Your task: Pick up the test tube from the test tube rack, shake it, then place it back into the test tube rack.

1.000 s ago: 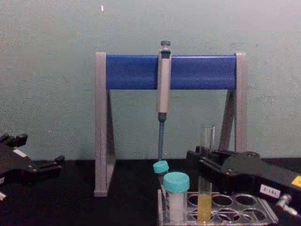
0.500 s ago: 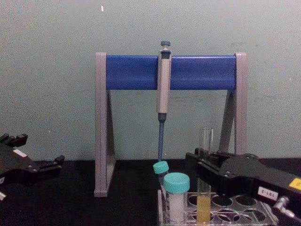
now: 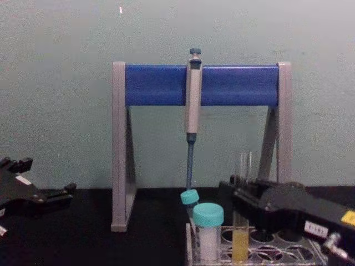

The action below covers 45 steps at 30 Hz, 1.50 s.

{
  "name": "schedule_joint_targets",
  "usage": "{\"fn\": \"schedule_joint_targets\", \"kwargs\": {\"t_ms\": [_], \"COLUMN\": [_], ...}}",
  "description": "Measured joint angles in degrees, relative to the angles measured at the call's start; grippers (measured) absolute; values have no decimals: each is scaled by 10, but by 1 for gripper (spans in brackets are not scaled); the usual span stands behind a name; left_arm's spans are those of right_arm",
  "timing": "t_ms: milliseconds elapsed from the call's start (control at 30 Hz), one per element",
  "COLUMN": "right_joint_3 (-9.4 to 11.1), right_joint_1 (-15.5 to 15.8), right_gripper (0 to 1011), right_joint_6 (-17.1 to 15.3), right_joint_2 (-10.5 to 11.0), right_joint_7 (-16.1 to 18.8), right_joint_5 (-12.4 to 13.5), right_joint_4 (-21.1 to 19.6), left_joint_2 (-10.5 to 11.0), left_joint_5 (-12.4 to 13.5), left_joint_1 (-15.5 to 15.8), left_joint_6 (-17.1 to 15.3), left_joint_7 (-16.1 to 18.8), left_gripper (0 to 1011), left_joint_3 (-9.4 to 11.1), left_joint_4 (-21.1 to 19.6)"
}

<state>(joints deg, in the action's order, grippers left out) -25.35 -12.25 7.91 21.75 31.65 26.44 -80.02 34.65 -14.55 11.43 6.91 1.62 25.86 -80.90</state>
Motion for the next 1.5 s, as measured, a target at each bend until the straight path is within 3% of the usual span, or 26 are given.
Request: {"fn": "schedule_joint_targets", "kwargs": {"t_ms": [133,800,900,1300,1500], "right_joint_3": [0,0,0,1,11], "right_joint_1": [0,0,1,1,4], "right_gripper": [324,953,999,1000,1000], "right_joint_6": [-1,0,0,1,6], "right_joint_2": [0,0,0,1,6], "right_joint_7": [0,1,1,2,1], "right_joint_5": [-1,1,1,2,8], "right_joint_4": [0,-1,-1,-4,-26], "left_joint_2": [0,0,0,0,0], "left_joint_5": [0,0,0,0,0], "left_joint_1": [0,0,0,0,0], "left_joint_6": [0,0,0,0,0], "left_joint_7": [0,0,0,0,0], "left_gripper": [1001,1001,1001,1001,1001], "left_joint_3": [0,0,0,0,0], "left_joint_4": [0,0,0,0,0]}}
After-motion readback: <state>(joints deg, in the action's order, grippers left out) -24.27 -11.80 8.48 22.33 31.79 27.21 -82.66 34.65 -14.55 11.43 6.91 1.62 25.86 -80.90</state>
